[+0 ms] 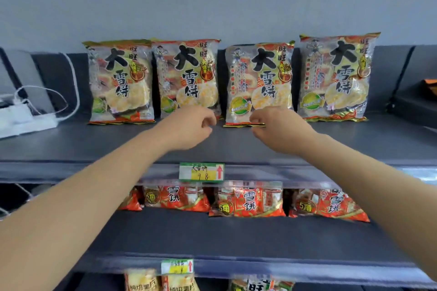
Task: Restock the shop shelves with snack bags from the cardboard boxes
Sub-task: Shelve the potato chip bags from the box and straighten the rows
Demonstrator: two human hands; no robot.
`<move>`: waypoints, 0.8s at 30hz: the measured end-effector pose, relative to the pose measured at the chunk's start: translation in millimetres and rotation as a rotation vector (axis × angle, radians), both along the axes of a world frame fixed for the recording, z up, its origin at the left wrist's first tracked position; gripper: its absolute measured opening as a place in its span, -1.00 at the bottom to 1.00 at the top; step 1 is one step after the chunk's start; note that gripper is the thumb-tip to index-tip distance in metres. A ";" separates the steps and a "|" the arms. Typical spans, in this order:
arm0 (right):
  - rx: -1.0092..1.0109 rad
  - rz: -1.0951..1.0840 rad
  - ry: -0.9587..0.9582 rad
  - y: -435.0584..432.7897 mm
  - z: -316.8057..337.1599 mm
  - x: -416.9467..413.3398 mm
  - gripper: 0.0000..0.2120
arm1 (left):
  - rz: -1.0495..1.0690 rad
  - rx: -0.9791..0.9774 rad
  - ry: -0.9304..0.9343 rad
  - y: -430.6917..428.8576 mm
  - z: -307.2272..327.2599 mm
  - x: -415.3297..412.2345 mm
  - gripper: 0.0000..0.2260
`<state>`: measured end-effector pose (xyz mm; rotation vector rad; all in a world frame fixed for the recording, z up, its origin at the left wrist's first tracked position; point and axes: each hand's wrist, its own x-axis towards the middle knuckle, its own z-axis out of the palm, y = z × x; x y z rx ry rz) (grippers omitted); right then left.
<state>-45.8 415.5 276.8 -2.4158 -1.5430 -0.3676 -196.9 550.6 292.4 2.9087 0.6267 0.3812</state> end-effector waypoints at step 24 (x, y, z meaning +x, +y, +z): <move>-0.243 -0.316 0.155 140.2 -24.1 105.6 -0.50 | 0.152 0.157 -0.061 201.6 -18.6 88.0 -0.24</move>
